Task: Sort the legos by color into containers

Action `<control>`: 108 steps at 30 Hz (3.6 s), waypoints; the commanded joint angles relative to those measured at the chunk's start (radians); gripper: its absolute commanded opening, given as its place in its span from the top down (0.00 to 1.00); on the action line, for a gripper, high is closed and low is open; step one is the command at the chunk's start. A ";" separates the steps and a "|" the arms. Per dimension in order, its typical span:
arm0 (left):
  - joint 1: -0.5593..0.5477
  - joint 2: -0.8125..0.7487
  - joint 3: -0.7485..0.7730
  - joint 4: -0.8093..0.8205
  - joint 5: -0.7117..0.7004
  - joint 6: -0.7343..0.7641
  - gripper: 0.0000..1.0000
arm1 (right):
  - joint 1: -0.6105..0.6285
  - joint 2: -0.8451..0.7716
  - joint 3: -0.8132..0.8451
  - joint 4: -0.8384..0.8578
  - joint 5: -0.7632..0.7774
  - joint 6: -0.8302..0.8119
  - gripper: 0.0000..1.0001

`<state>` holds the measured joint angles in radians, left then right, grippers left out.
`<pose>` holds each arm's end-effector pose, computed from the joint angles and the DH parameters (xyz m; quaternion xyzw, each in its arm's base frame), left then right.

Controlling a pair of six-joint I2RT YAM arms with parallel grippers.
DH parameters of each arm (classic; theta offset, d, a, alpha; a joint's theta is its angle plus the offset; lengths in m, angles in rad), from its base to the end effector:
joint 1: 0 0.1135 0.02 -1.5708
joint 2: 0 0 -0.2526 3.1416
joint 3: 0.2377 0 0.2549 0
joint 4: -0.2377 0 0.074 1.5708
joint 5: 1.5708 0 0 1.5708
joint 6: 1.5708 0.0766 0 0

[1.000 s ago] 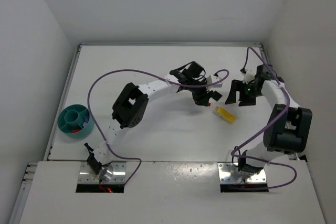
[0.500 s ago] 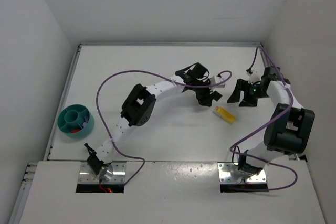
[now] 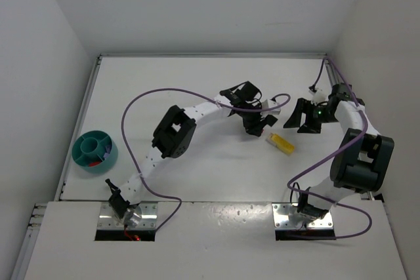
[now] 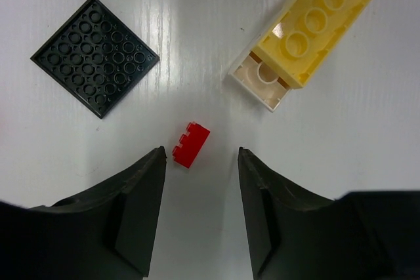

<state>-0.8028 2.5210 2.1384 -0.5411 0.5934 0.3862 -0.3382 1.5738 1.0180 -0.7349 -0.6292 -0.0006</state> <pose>0.3587 -0.4330 0.1139 0.5848 0.6991 -0.3341 0.2401 0.2984 -0.0572 0.1557 0.1156 0.9355 0.2796 0.1825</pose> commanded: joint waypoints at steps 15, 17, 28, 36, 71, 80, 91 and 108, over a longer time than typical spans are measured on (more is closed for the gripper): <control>-0.036 0.067 0.071 0.000 -0.026 0.013 0.58 | -0.005 0.015 0.040 -0.003 -0.047 -0.019 0.27; -0.036 0.055 0.042 0.000 -0.037 0.023 0.66 | -0.005 0.015 0.050 -0.003 -0.047 -0.019 0.28; 0.013 -0.094 -0.184 -0.005 0.028 0.033 0.93 | 0.017 0.034 0.068 0.029 -0.041 -0.030 0.30; 0.106 -0.528 -0.635 0.268 -0.049 -0.184 0.95 | 0.126 0.178 0.275 0.080 0.008 0.017 0.36; 0.326 -0.966 -0.730 -0.017 0.066 -0.299 0.95 | 0.481 0.690 0.663 0.127 0.479 -0.271 0.49; 0.335 -0.985 -0.749 -0.017 0.066 -0.299 0.95 | 0.499 0.709 0.654 0.127 0.479 -0.271 0.70; 0.454 -1.165 -0.778 -0.198 -0.038 -0.280 0.95 | 0.499 0.472 0.490 0.118 0.402 -0.230 0.90; 1.039 -1.438 -0.971 -0.652 -0.613 0.025 0.99 | 0.604 0.175 0.470 -0.092 0.158 -0.127 0.95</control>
<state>0.1772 1.1213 1.1660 -1.1053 0.0715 0.2966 0.2478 1.7535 1.4277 -0.7582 -0.4141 -0.1478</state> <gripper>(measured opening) 0.195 0.275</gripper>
